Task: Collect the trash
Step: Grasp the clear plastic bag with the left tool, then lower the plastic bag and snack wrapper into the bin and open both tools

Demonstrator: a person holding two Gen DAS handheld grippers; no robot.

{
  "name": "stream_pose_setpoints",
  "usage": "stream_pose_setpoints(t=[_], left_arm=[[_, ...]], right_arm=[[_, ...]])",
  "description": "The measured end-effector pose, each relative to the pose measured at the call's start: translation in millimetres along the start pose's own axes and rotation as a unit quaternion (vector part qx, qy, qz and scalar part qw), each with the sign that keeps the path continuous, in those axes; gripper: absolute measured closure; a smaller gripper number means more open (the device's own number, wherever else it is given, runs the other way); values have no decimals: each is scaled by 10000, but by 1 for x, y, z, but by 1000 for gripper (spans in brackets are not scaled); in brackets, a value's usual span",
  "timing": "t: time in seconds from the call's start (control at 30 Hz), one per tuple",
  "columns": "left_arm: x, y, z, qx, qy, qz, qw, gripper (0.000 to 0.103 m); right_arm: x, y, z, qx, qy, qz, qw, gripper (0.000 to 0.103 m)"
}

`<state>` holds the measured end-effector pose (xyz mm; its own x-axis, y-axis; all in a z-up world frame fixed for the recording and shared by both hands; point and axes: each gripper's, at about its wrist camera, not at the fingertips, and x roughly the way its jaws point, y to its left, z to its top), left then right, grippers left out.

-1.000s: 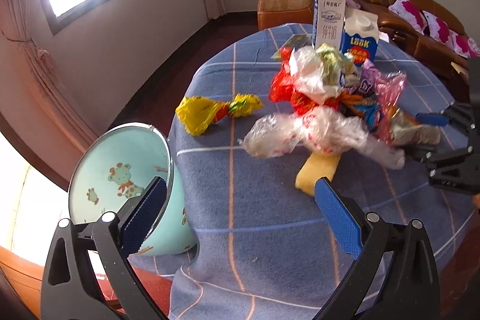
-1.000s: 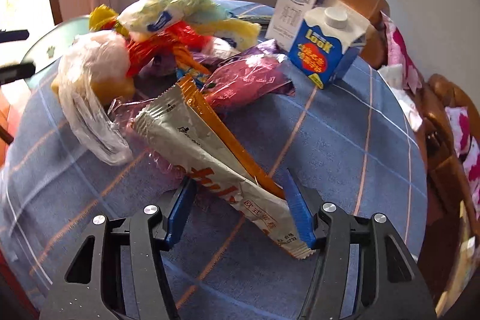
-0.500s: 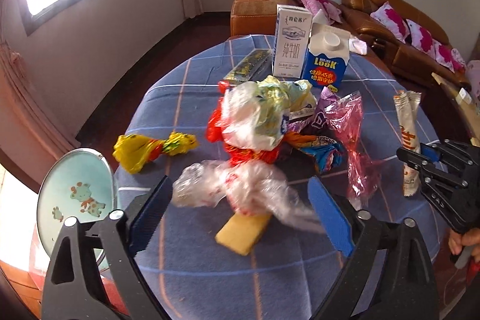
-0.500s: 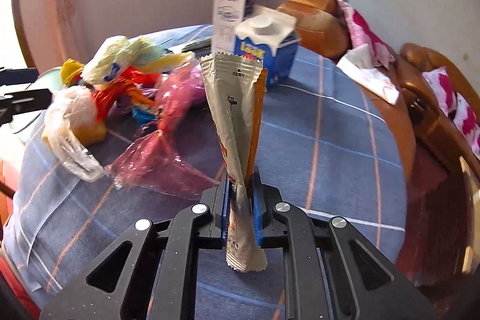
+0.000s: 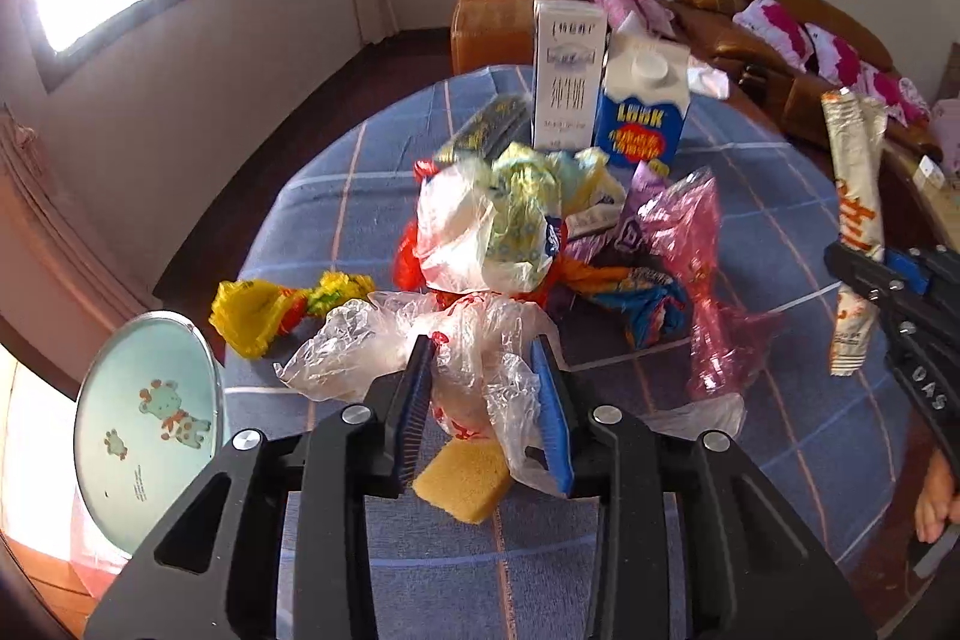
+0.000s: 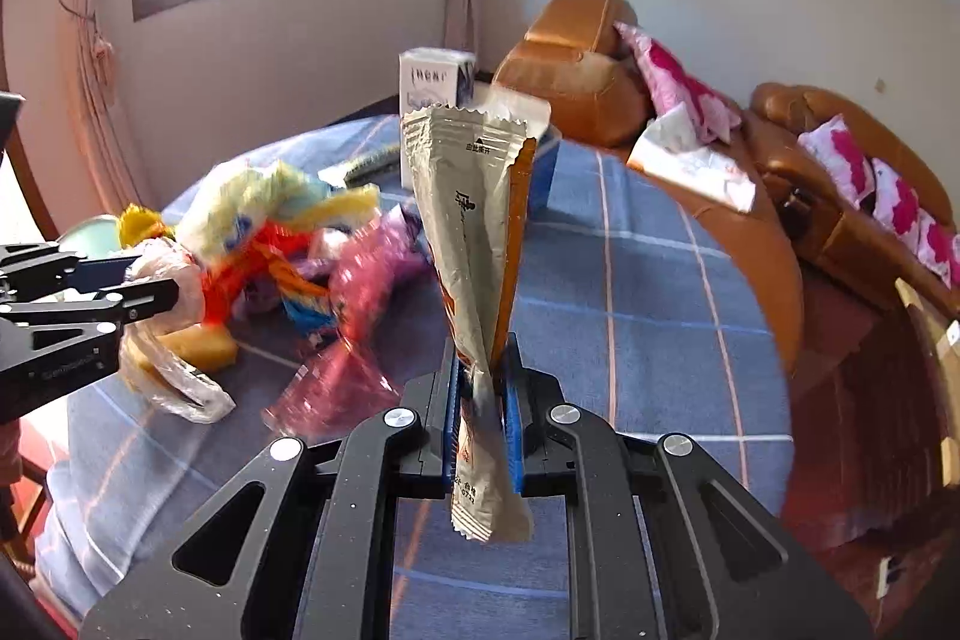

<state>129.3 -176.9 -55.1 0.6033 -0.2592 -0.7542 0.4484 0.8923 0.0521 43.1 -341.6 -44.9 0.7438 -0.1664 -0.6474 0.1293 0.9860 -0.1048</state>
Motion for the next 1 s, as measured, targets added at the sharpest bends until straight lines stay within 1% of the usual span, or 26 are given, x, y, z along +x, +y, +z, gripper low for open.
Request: stream_pose_setpoints(t=[0.13,0.23,0.33,0.4,0.5,0.73,0.87,1.0], left_arm=[[-31,13,-2,18,-403,-36,9992,70],[-45,25,-5,-41,-490,-27,9988,70],[-58,39,-11,-29,-600,113,9981,70],[-66,48,-17,24,-654,296,9974,70],[-70,65,-27,30,-598,571,9966,70],[-75,109,-53,-263,-462,884,9947,70],[-74,134,-69,-329,-402,1259,9907,70],[-69,157,-80,-500,-326,1438,9878,70]], right_arm=[[-11,12,5,20,-179,6,9998,90],[-20,23,11,24,-303,55,9995,89],[-24,35,14,37,-353,185,9992,90],[-25,45,15,-14,-361,267,9990,90],[-25,65,14,-97,-341,398,9986,89],[-18,109,16,-295,-244,649,9972,89],[-16,132,17,-397,-211,776,9960,89],[-14,158,21,-520,-184,947,9940,89]])
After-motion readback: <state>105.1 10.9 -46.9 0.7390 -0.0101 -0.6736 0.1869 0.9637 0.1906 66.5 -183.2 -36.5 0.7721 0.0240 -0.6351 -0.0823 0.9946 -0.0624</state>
